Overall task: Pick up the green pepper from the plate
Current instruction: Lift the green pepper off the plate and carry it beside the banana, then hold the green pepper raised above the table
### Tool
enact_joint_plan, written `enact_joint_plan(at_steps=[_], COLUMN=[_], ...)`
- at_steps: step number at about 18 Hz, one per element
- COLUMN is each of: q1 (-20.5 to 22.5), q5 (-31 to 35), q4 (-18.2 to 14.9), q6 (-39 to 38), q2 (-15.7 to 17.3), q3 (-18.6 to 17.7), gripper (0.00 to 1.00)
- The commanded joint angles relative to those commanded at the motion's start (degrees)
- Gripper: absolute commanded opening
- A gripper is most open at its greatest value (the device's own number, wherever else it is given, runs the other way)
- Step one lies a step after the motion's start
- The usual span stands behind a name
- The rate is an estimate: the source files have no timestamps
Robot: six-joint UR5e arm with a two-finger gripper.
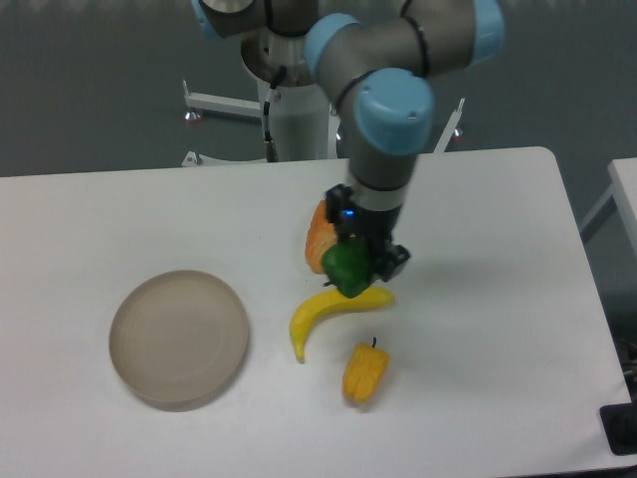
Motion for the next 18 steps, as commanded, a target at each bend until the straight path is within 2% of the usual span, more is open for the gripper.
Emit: enact_joint_plan(at_steps=[2, 7, 18], q1=[0.1, 0.4, 0.4], q5=[1.6, 2.7, 3.0], q4=[0.2, 0.0, 0.5], q6=[3.9, 6.2, 10.8], q2=[-0.7, -2.7, -2.1], q3=[0.2, 3.3, 1.3], gripper=[0.03, 0.03, 0.04])
